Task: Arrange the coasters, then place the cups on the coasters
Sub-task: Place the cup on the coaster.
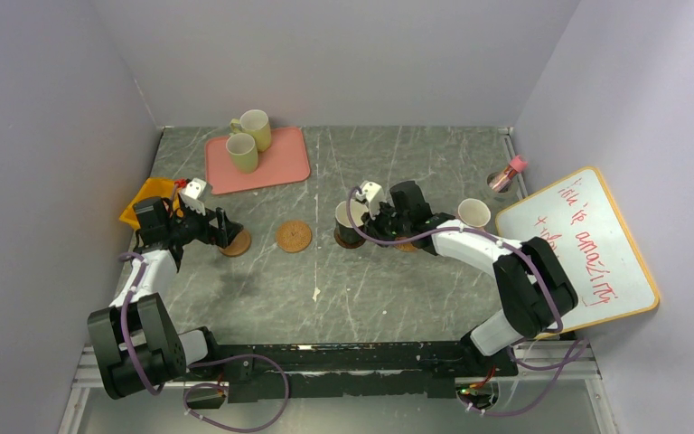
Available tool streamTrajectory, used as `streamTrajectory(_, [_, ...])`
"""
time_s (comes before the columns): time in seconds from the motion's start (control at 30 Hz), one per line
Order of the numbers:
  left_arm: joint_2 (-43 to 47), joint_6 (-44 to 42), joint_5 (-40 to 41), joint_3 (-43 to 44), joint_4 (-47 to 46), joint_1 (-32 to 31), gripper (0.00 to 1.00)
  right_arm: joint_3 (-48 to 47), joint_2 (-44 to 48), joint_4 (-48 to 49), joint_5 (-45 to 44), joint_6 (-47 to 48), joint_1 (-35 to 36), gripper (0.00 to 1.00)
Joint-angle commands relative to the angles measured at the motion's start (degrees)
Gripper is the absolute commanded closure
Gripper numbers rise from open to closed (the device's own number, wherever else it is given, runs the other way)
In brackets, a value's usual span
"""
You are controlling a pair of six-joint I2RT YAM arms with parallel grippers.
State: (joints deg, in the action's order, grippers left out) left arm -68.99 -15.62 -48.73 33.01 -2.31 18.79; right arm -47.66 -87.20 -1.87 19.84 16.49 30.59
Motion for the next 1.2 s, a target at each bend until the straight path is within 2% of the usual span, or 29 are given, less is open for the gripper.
streamTrajectory(0.0, [1.1,-1.7,-1.9,0.0,-0.3,0.3,0.04,-3.0,0.7,4.9,1.2,1.1,0.2,1.0])
streamTrajectory(0.47, [1.0,-1.6,-2.0,0.1,-0.2,0.3,0.04,-2.7,0.0,5.6,0.3,1.8,0.2,0.98])
streamTrajectory(1.17, [0.7,-1.7,-2.3,0.2,0.1,0.3,0.04,-2.9,-0.2,5.1,0.0,2.6,0.2,0.8])
